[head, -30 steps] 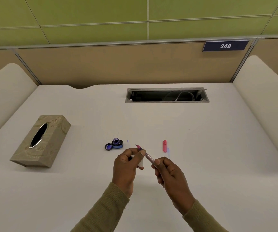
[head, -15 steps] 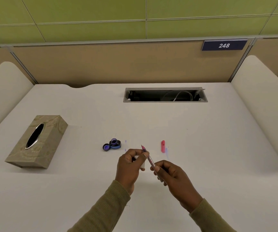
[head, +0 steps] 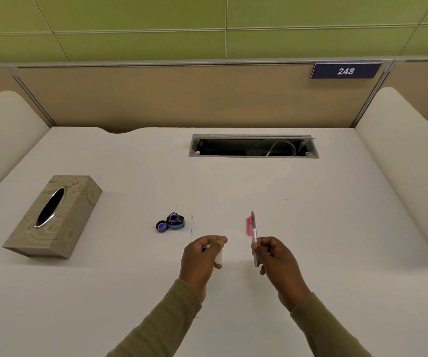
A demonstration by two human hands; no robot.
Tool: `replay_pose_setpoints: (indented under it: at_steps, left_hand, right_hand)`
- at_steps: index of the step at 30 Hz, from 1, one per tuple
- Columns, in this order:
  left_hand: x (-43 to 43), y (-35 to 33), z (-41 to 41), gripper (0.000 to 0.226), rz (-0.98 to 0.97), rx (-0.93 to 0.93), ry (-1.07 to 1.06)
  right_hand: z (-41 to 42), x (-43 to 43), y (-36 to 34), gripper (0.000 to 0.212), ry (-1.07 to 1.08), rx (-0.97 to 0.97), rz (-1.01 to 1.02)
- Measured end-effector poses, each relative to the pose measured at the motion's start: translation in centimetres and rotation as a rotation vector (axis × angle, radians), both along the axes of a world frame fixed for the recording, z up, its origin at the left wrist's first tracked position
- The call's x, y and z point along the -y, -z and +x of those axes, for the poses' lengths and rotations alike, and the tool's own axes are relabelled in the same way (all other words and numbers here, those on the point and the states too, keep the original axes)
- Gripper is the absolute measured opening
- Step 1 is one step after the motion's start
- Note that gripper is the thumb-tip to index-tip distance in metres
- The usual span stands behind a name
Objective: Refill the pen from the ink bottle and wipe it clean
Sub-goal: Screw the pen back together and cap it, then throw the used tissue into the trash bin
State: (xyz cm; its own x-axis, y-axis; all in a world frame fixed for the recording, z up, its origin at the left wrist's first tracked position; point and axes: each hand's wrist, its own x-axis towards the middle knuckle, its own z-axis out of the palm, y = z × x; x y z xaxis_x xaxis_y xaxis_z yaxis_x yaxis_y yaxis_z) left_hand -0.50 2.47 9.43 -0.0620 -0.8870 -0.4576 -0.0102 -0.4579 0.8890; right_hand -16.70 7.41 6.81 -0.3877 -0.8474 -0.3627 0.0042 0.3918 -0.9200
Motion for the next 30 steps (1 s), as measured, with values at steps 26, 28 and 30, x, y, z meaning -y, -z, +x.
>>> replay_pose_setpoints:
  at_steps: [26, 28, 30]
  left_hand:
    - [-2.4, 1.9, 1.4, 0.023, 0.103, 0.024, 0.009]
    - [-2.4, 1.8, 1.4, 0.031, 0.116, -0.016, 0.006]
    - [-2.5, 1.9, 1.3, 0.037, 0.129, -0.048, -0.007]
  right_hand:
    - [-1.5, 3.7, 6.9, 0.035, -0.060, -0.684, 0.199]
    - [-1.7, 3.4, 6.9, 0.036, -0.052, -0.694, 0.190]
    - [-1.8, 2.9, 6.8, 0.036, -0.041, -0.696, 0.180]
